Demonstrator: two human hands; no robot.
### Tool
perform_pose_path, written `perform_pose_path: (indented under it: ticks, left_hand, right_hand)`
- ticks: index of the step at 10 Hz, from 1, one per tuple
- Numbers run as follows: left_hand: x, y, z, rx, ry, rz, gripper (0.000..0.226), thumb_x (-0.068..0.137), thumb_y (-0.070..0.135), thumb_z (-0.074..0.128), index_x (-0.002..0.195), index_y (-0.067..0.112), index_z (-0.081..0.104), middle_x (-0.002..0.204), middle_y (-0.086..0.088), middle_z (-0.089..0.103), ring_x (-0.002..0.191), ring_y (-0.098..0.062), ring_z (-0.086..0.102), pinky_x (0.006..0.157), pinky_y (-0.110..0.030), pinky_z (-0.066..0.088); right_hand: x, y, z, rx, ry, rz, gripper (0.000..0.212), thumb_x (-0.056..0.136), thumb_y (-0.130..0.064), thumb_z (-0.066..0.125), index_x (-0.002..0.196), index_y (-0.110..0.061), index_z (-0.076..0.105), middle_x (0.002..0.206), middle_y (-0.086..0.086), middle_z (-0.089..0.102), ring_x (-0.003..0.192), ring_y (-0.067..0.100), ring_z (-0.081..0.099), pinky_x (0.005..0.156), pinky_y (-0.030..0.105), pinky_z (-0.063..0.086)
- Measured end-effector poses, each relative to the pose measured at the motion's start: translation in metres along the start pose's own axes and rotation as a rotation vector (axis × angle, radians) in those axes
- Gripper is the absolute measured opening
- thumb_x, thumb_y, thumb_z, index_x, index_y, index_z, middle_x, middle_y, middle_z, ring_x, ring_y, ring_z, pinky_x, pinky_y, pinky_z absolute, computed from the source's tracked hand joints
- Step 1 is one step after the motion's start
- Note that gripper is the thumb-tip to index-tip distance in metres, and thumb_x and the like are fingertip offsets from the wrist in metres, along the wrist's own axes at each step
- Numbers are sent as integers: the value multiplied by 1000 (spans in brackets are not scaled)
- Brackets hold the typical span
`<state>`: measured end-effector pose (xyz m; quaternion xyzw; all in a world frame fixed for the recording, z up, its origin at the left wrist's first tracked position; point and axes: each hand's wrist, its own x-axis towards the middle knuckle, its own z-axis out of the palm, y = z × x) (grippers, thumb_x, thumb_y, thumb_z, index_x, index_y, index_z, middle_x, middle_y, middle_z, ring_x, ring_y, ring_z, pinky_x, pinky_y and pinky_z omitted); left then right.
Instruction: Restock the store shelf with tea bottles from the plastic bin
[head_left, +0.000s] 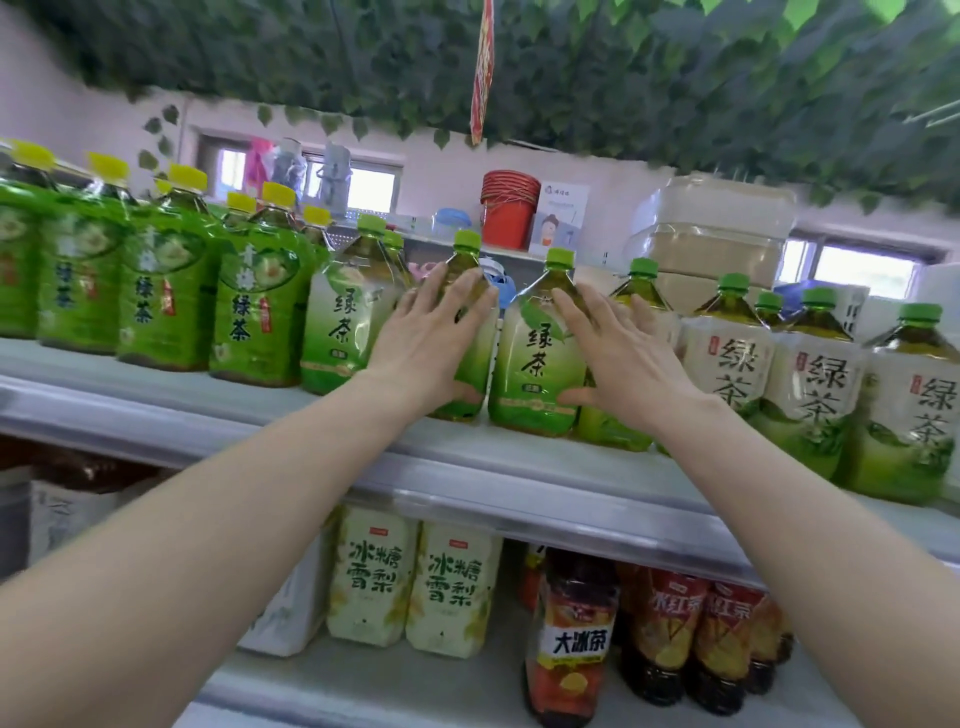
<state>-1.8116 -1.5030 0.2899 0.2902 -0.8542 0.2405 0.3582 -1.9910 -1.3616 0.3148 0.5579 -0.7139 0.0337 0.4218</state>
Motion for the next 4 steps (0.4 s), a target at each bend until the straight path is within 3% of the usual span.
perform_pose_path:
  ticks: [2,4]
  left_hand:
    - [0,-2,2,-37,-8,37,117,74,62,72,156,26,-3,164,1,-9,150,-34,-10,121,-50,5]
    - [-17,-23,-17,-84,1,219,92,88,55,59,157,17,11,164,-3,8,151,-25,3,121,-40,8]
  right_hand:
    - [-2,-7,-8,7,-27,21,111,79,-54,72,156,-24,-3,163,10,2,150,29,11,122,47,3]
    - [-18,-20,-25,-27,3,-35,87,91,-42,61,157,-20,9,162,7,14,150,25,13,123,40,10]
